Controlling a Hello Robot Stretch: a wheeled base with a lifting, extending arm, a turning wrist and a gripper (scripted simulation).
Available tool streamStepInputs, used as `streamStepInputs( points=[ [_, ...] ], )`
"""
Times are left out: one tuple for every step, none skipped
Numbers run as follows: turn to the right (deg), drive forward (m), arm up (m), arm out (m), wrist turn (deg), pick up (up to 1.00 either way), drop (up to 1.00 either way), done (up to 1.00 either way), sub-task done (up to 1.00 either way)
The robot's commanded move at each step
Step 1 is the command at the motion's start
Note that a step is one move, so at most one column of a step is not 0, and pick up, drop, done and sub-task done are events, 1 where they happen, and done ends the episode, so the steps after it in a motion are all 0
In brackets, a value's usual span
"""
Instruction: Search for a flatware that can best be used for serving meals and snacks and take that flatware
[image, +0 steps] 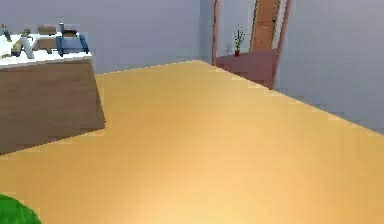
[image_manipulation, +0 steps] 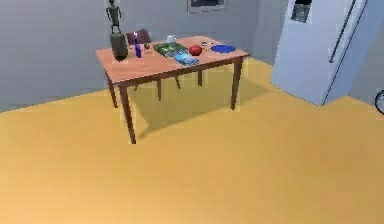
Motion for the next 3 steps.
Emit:
streamStepInputs(
  points=[
    [45.0,0.00,0.00,0.00,0.0,0.00,0.00,0.00,0.00],
    [45.0,0.00,0.00,0.00,0.0,0.00,0.00,0.00,0.00],
    [15.0,0.00,0.00,0.00,0.0,0.00,0.00,0.00,0.00]
  ],
)
